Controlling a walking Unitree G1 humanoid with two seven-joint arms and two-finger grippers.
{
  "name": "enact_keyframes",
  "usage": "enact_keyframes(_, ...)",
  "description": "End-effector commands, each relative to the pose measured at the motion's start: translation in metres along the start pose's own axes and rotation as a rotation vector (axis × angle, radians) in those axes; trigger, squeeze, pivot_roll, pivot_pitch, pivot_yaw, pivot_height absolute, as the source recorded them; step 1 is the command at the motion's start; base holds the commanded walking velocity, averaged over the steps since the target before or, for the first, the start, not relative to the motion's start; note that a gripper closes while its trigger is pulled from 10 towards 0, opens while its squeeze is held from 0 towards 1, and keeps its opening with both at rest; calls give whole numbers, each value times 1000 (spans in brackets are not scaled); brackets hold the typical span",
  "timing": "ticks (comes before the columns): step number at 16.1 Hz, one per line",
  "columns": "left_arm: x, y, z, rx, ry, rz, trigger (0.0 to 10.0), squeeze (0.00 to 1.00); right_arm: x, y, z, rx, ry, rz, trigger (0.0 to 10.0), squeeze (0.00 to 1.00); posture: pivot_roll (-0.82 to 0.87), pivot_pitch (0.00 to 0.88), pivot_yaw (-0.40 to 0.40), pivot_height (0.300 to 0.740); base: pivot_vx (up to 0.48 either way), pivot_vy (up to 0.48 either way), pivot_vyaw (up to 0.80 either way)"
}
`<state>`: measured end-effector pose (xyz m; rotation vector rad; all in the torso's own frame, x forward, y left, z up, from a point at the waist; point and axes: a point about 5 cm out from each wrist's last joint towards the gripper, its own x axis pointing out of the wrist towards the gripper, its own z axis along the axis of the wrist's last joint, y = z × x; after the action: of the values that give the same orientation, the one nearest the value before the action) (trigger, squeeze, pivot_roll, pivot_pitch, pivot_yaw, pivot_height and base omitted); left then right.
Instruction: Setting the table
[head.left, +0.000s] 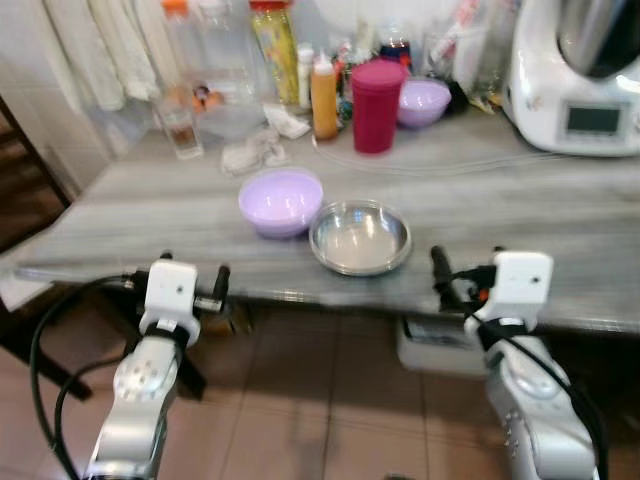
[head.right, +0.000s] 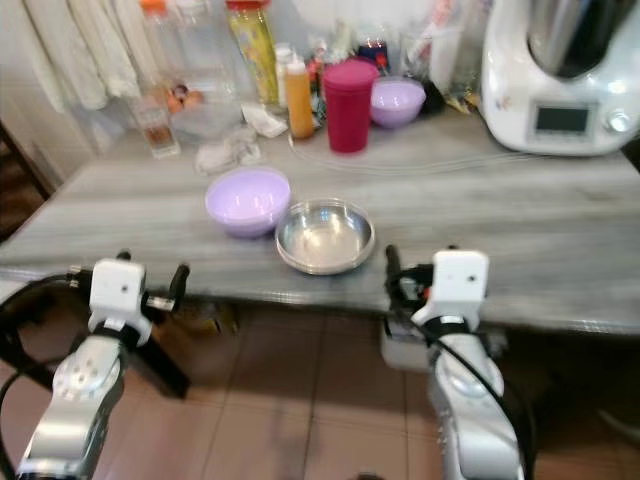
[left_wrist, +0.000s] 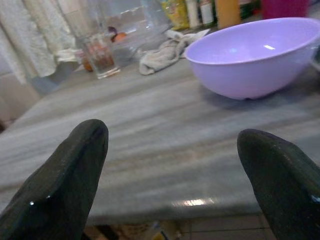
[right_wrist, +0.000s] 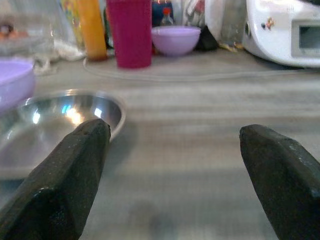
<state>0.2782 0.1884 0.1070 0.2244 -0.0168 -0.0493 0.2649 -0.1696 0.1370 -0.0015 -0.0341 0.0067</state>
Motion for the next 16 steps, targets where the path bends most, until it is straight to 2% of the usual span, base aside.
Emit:
enact_keyframes(1,-2,5,-2,9,13,21,10000,0,0,4,4,7,-15,15,10000,0,-262,48,68,740,-292,0,0)
enact_keyframes(5,1,-4,-1,-6,15,-3,10000,0,-1,3,6,8,-29,0,10000,0,-275,44,75,740,-316,0,0)
enact_keyframes(12,13,-6,4,-17,-12,-9,10000,0,3,2,7,6,-54,-22,10000,0,-287,0,103,740,-293,0,0)
enact_keyframes(14,13,-7,3,-18,-11,-17,10000,0,3,0,1,-5,-40,-29,10000,0,-289,0,103,740,-294,0,0)
enact_keyframes(16,15,-10,5,-18,-35,-49,10000,0,2,-1,0,-7,-37,-32,10000,0,-289,0,104,740,0,0,0)
